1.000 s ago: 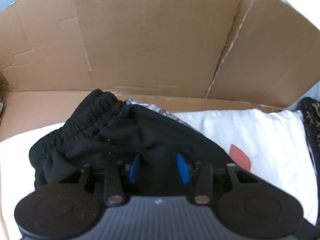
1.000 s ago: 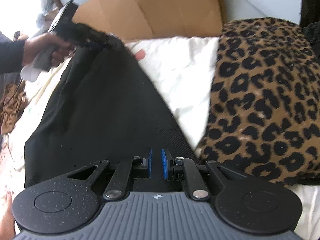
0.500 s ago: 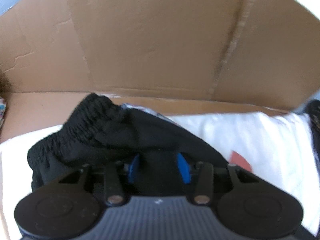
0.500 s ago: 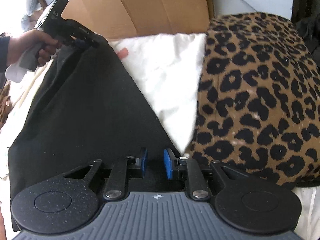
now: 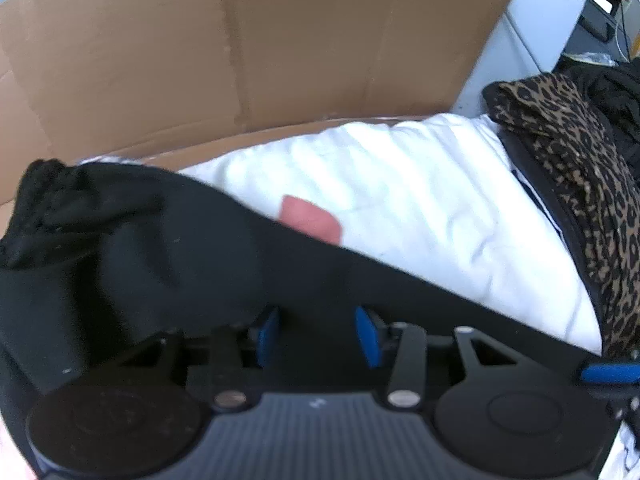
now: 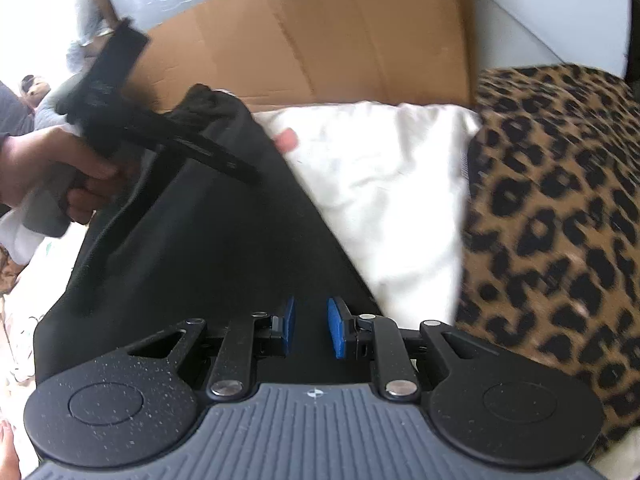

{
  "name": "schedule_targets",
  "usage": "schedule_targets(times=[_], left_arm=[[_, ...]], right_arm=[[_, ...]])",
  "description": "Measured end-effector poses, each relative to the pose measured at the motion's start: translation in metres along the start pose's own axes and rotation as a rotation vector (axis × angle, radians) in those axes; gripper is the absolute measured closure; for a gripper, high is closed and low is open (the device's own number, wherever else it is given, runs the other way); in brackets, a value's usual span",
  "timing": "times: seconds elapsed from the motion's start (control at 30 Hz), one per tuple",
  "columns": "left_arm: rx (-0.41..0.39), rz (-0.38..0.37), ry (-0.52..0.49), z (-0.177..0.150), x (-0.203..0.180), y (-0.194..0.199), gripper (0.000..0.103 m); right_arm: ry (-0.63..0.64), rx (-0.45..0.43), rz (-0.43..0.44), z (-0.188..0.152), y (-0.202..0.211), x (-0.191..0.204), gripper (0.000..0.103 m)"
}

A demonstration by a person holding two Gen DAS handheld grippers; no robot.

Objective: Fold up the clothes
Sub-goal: 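Move the open left gripper across the black shorts toward their edge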

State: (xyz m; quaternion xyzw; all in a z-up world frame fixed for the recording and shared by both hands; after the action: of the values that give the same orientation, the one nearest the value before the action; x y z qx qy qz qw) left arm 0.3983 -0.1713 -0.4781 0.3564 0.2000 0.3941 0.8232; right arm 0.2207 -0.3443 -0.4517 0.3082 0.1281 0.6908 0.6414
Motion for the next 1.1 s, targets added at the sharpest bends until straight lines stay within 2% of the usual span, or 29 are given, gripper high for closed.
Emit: schedule_targets(times=[0.17,0.3,0.37,0.53,0.8,1.1], left_arm=[[-0.003,0.02,0.033,0.008,-0.003,-0.011,0.045],[-0.003,0.04,0.035,0.013,-0.005,-0.017,0.042],[0.0,0.047,0.03,0.014,-0.006,-0.018,0.042],[0.003,0.038,0.009,0.017,-0.007,-0.01,0.051],[0.003,0.032,-0.054,-0.003,0.024,0.064,0.051],[0.008,0.108,0.022,-0.062,0.081,0.154,0.051]], right_arm=[[0.037,0.006,0.021,0.003,-0.02,0.011,0.078],[0.1,0.02,-0.017,-0.002,-0.037,0.006,0.079],[0.116,0.035,-0.027,-0.004,-0.044,-0.001,0.08],[0.108,0.039,-0.023,-0.007,-0.047,-0.007,0.085],[0.052,0.038,-0.017,-0.014,-0.042,-0.014,0.088],[-0.005,0.011,0.008,0.004,-0.018,-0.003,0.085]])
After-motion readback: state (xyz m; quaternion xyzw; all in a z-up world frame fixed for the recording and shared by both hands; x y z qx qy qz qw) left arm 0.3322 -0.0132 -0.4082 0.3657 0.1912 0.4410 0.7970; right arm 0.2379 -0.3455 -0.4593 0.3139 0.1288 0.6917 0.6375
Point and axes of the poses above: each gripper's, at about its wrist camera, not at the fingertips, and y roughly against the way its jaws point, x to its left, z to its top, the point moved 8 cm from there along -y, roughly the way its jaws point, and after that the axes turned 14 degrees about -x, right-handed, at the moved point
